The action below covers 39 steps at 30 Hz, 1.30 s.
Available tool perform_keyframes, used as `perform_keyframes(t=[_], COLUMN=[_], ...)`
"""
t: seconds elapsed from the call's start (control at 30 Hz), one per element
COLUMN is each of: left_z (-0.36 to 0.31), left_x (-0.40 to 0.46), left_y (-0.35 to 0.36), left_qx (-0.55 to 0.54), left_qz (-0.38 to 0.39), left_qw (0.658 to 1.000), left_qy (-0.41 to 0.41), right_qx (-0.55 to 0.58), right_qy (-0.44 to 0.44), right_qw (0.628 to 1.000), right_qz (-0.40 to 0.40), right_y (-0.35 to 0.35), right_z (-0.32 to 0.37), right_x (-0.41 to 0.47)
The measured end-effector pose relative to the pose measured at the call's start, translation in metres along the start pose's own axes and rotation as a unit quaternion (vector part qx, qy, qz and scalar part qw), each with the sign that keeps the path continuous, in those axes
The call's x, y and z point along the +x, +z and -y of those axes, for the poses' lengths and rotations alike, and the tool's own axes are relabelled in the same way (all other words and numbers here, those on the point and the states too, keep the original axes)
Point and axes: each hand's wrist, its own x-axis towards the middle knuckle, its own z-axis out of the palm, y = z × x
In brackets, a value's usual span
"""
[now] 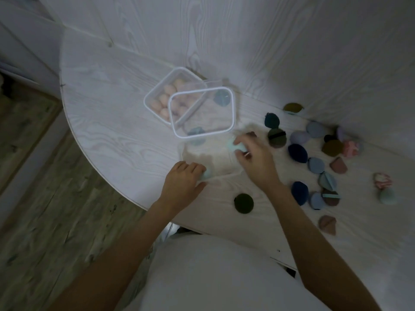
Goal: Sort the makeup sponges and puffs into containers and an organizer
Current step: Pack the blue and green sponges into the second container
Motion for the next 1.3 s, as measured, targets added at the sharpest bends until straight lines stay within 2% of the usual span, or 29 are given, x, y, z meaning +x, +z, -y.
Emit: perform_keyframes(t=[0.07,0.1,0.17,0.23,0.3,0.43,0.63,0.8,0.9,1.0,1.07,1.17,1.23,1.3], left_z=[0.002,0.002,0.002,0.002,0.001,0.002,0.0,-0.003,-0.017,-0.03,-0.039,-0.045,-0.045,-0.046], left_x=[0.002,0.003,0.005,0.007,0.007,0.007,0.007,0.009,0.011,0.011,0.013,0.017,0.018,0.018], left_y=[-0.001,-0.001,-0.002,-0.002,-0.003,-0.004,-0.002,0.001,0.006,0.012,0.015,0.017,0.018,0.019], left_qx=[-0.005,-0.006,-0.005,-0.008,-0.015,-0.029,-0.009,-0.027,-0.026,-0.032,-0.037,-0.024,-0.017,-0.013], left_qz=[0.009,0.017,0.032,0.041,0.049,0.065,0.076,0.093,0.108,0.123,0.132,0.135,0.133,0.13], left_qw=[1.0,1.0,0.999,0.999,0.998,0.997,0.997,0.994,0.992,0.99,0.987,0.986,0.986,0.987], left_qy=[0.005,0.005,0.01,0.018,0.026,0.013,0.032,0.055,0.061,0.065,0.079,0.097,0.097,0.094], right_qx=[-0.028,-0.073,-0.161,-0.224,-0.261,-0.318,-0.267,-0.229,-0.154,-0.123,-0.146,-0.192,-0.181,-0.119], right_qy=[-0.054,-0.077,-0.075,-0.034,-0.003,0.024,0.069,0.024,0.018,0.027,0.075,0.207,0.312,0.389], right_qw=[0.995,0.99,0.983,0.974,0.965,0.948,0.961,0.973,0.987,0.983,0.971,0.936,0.916,0.905], right_qz=[0.085,0.091,0.042,-0.002,-0.01,0.025,0.022,0.019,-0.047,-0.13,-0.173,-0.21,-0.175,-0.128], right_y=[0.017,0.026,0.038,0.039,0.039,0.044,0.054,0.045,0.032,0.012,-0.003,-0.019,-0.023,-0.024], right_z=[0.009,0.011,0.014,0.019,0.021,0.024,0.025,0.013,0.001,-0.02,-0.044,-0.077,-0.094,-0.105], right_x=[-0.015,-0.016,-0.013,-0.007,-0.005,-0.008,-0.008,-0.019,-0.038,-0.076,-0.113,-0.166,-0.191,-0.207])
